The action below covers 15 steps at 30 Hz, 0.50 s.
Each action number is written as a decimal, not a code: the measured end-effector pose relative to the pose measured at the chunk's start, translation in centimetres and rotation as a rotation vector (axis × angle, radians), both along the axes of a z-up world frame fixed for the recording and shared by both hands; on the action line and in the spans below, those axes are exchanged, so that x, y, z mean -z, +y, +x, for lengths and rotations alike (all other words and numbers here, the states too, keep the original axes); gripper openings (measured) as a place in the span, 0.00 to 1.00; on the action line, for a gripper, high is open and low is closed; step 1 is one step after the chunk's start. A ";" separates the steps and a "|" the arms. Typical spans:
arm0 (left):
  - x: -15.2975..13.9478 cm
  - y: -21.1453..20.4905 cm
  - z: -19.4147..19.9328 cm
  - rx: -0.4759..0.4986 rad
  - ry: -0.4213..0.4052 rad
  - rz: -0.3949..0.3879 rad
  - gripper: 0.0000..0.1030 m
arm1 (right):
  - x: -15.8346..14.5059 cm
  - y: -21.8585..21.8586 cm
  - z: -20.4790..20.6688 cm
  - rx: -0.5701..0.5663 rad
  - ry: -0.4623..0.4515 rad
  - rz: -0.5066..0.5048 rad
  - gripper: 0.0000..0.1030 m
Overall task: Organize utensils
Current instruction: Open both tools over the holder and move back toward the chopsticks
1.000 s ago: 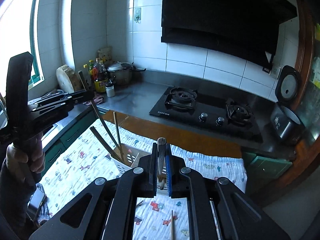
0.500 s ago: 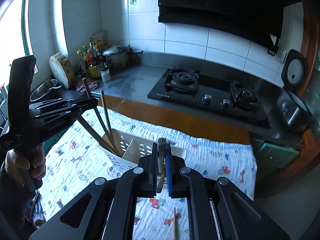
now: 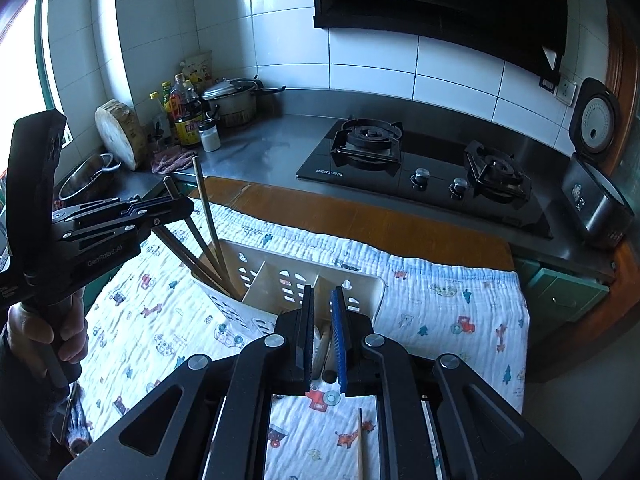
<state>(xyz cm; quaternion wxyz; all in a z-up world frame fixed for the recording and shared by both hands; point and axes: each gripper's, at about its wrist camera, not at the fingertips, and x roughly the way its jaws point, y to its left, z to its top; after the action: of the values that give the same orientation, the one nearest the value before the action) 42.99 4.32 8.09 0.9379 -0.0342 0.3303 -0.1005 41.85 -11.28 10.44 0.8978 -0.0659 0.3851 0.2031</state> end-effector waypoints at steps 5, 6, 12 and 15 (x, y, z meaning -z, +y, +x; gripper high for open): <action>-1.0 -0.1 -1.3 0.009 -0.028 -0.005 0.21 | -0.9 -0.7 -0.8 0.014 -0.029 0.021 0.21; -1.4 -0.2 -1.9 0.012 -0.041 -0.005 0.23 | -1.1 -0.9 -1.1 0.016 -0.038 0.027 0.24; -2.7 -0.3 -6.4 0.017 -0.101 -0.008 0.38 | -2.5 -3.2 -5.0 0.038 -0.104 0.075 0.35; -2.4 -0.4 -9.1 0.016 -0.106 -0.020 0.42 | -2.1 -3.9 -7.6 0.043 -0.133 0.067 0.37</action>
<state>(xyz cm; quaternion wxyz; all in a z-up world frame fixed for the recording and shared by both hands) 33.86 3.95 10.46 0.9528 -0.0354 0.2794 -0.1131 34.28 -15.17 12.59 0.9273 -0.0411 0.3188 0.1917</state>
